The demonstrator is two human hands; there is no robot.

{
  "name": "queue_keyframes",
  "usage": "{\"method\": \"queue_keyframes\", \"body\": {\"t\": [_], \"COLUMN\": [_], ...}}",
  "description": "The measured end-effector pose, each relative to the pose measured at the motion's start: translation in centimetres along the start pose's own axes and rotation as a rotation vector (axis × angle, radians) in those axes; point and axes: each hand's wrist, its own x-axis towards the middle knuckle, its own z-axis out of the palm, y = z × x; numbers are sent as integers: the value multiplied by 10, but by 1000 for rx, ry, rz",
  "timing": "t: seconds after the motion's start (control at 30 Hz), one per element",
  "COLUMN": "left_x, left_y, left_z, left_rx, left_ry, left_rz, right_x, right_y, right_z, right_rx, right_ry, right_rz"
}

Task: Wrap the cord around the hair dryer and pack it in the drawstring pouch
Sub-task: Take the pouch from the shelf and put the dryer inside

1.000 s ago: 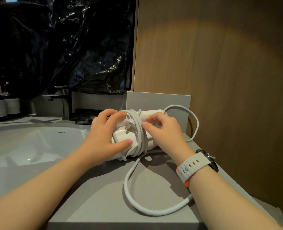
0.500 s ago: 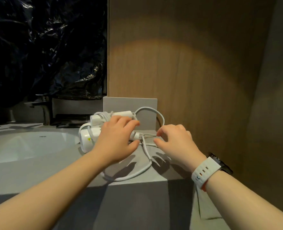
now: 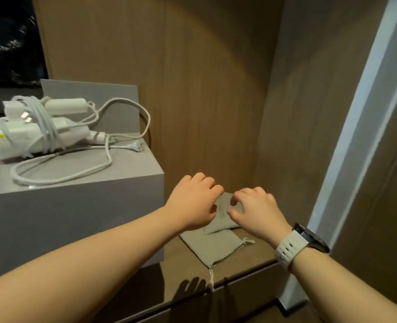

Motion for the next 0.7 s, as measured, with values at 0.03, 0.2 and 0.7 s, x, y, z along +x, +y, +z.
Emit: {"method": "queue_keyframes", "body": {"t": [0.03,0.2,0.7], "left_x": [2,4,-8], "left_y": [11,38,27], "left_z": [12,81,251], "left_rx": [-21,-117,-271], "left_ry": [-30,-249,-718], "left_rz": [20,-15,-355], "right_x": [-6,-28,-6], "right_y": [9,40,80], "right_z": [10,76,248], "right_rx": [5,47,122], "right_ry": [-24,-176,-690], "right_rz": [15,95,207]}}
